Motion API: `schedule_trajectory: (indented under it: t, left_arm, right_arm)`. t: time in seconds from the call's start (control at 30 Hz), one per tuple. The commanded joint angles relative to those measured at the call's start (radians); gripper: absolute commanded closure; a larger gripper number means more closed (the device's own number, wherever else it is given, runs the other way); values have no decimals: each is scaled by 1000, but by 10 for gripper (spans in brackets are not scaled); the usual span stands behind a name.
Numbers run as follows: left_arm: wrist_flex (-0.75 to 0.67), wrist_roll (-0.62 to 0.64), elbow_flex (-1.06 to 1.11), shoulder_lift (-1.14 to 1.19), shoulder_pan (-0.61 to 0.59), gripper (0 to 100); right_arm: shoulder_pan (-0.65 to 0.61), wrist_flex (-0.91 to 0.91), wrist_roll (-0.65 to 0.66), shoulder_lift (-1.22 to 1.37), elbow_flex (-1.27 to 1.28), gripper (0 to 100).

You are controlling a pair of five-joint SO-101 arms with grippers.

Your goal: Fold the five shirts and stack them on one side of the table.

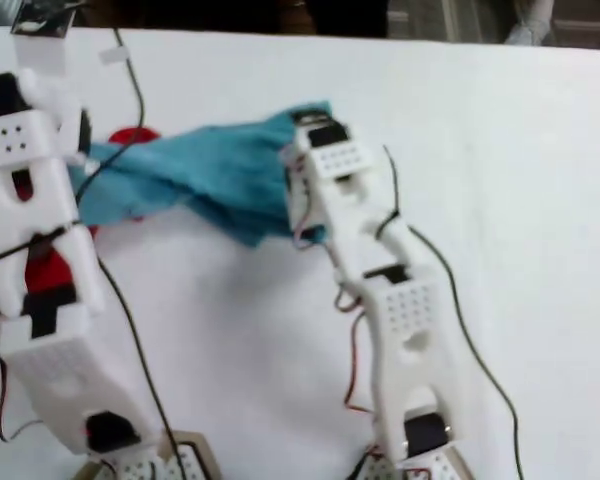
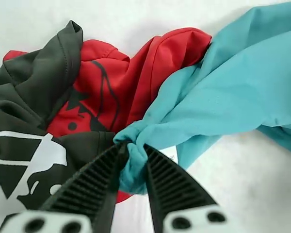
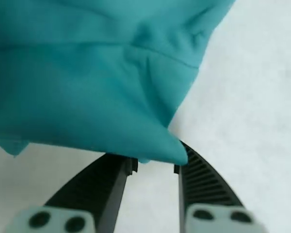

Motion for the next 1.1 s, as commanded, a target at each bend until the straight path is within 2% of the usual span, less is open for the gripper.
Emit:
schedule_trajectory:
  t: [0.0,0.13,0.2,0.53,0.63,0.73,0.93,1.07]
  left_arm:
    - [-15,5,-2,-38,-8,976]
    - [-15,6,-2,-38,-8,976]
    - [-15,6,-2,-38,-8,976]
    - [-14,5,-2,-38,-8,976]
    - [-14,5,-2,-40,-8,976]
    - [-14,6,-2,-40,-8,976]
    - [-5,3,12,-40,-3,976]
    - [-5,2,65,-40,55,976]
  right_arm:
    - [-12,-24,-9,12,-44,849]
    - [-8,-24,-11,47,-87,775]
    - [-8,-21,-11,64,-110,771]
    - [-22,-16,-46,90,-180,856]
    - [-21,-18,-44,91,-178,979]
    - [-10,-18,-43,85,-180,978]
    - [104,4,-43,41,-253,978]
    - [197,105,-21,-50,-334,978]
